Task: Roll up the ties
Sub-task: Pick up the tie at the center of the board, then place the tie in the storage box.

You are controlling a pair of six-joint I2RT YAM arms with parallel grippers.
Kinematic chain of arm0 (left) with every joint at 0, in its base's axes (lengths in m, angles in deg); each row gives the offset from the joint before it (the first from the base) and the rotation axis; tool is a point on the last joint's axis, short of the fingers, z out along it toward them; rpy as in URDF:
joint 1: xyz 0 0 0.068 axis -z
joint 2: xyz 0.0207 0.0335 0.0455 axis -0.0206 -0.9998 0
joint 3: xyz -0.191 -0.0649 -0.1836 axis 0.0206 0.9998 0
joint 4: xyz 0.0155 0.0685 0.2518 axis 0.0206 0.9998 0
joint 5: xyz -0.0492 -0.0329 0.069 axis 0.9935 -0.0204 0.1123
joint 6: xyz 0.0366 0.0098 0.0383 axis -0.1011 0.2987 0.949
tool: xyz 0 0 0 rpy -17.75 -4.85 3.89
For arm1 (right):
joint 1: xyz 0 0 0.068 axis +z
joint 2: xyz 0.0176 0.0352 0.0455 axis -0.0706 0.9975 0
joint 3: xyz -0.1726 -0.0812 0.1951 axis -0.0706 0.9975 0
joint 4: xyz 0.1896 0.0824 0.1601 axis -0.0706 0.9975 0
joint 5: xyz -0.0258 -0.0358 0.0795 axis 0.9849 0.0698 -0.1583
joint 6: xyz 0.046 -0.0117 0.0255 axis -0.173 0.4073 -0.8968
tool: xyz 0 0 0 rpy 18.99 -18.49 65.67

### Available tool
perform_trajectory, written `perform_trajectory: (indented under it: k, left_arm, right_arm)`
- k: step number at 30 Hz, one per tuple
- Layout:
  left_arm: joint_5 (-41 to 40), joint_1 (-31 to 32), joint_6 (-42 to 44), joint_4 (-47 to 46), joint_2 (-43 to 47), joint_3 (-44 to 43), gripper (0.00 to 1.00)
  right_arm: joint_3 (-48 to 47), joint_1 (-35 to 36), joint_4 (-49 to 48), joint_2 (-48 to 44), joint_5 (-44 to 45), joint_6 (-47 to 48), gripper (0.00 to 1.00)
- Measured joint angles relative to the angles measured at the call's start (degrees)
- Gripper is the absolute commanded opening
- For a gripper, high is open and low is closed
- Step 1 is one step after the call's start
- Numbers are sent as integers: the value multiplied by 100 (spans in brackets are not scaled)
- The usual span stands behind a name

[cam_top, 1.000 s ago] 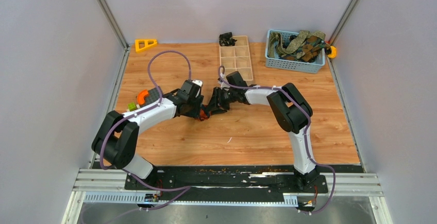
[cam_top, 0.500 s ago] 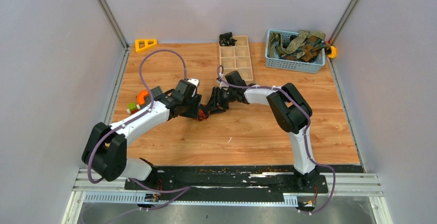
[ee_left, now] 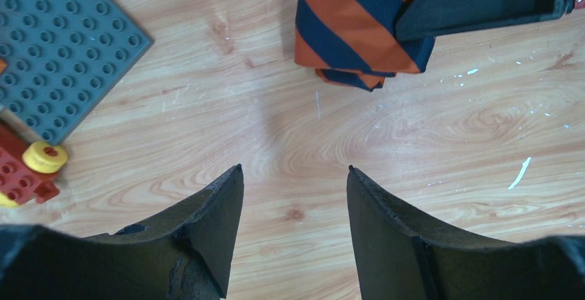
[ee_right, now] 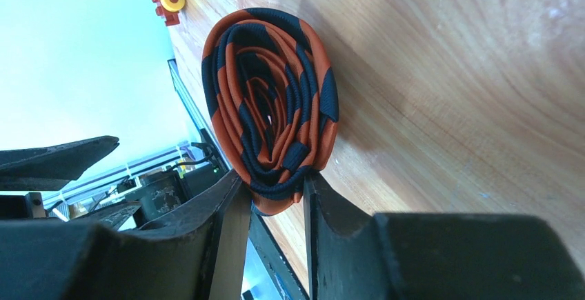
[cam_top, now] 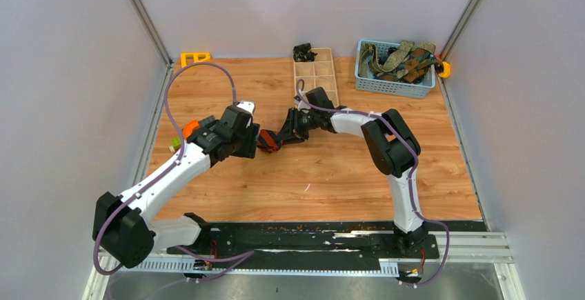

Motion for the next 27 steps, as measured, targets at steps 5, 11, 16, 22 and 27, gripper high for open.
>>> perform_trajectory:
  k: [5,11,16,22,27]
  left_arm:
    - [-164,0,33,238,175,0,65]
    - [-302,0,92,503,341,-2,65]
    - [-378,0,219,638,610,-2,80]
    - [-549,0,337,643,1086,31,100]
    - [-678,0,330,706,1351,46,100]
  right_arm:
    - [-103,-87,15,0,-63,-33,0]
    - [-260,-201,90,0,-190,-79,0]
    - [-531,-352,245,0,-286,-105,0]
    - [-1139,-782,490,0,-302,-98,0]
    - [-1582,-1226,728,0,-295,-81,0]
